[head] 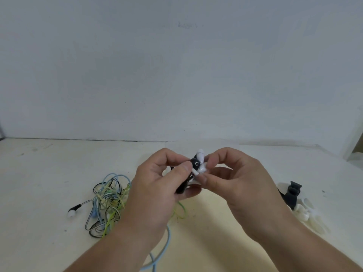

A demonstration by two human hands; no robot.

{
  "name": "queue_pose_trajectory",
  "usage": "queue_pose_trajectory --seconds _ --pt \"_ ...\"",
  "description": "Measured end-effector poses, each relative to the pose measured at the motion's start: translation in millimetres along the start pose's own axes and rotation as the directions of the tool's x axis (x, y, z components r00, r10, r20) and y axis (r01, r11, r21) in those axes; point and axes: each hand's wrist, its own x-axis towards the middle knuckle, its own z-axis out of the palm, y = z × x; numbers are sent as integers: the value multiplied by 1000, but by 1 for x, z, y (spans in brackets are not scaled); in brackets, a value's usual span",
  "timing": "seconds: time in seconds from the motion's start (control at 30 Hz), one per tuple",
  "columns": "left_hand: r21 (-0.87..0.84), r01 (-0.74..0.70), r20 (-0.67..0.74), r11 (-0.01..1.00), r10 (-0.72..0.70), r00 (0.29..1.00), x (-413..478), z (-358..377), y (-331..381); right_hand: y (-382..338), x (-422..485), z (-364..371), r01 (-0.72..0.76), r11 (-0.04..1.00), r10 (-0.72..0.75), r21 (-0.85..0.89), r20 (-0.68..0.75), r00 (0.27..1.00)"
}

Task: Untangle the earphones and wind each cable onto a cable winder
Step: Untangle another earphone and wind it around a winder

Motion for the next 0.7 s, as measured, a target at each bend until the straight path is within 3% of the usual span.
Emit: queue_pose_trajectory --seconds 0.47,0.7 --pt "-110 243 -77 964 -252 965 6 -2 -3 10 1 7 34 943 -34 -331 8 999" --pt "-42 295 -91 955 -298 950 8 -4 -11 17 -3 13 116 776 -98 -620 62 993"
